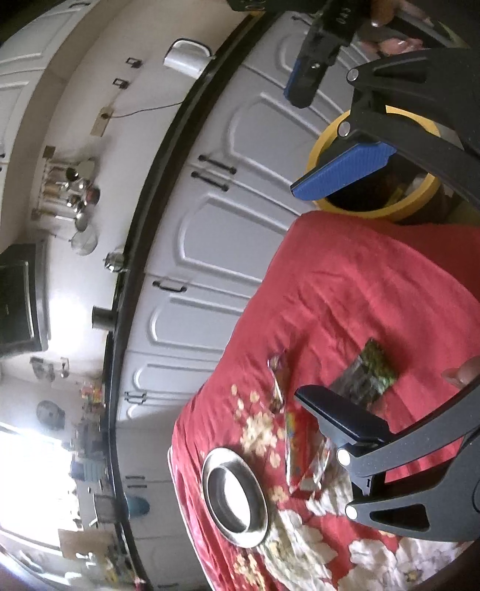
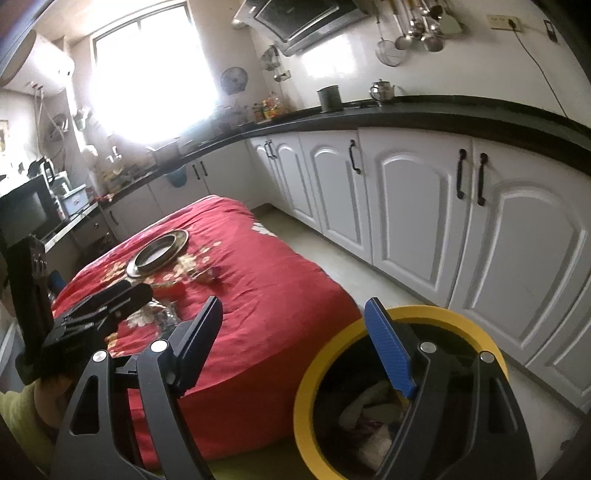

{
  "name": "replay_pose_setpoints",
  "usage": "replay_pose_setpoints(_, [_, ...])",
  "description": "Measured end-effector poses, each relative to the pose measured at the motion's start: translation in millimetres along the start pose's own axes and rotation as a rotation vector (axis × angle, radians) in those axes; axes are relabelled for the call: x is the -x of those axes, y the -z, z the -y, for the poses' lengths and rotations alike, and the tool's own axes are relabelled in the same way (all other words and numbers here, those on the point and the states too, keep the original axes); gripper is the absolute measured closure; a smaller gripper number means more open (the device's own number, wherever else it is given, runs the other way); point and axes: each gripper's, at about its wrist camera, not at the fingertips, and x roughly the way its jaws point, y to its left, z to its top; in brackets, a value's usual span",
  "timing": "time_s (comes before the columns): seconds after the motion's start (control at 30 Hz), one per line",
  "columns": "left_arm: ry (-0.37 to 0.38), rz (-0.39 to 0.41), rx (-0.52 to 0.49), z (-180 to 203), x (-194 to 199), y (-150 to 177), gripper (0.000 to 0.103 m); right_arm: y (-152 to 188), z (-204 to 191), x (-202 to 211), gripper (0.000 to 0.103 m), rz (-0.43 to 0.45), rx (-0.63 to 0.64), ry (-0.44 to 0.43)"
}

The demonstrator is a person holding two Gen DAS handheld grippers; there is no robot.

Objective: Collect trash
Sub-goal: 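Move both tools back over the remaining trash on the table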

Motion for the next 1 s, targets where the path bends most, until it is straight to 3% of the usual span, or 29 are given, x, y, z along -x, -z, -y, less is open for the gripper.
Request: replay_pose_setpoints(1.0, [-0.176, 0.059, 0.173, -103.8, 27.8, -6.1, 0.011, 5.3, -115.8, -59.9, 0.026, -0.121, 0.227, -0.171])
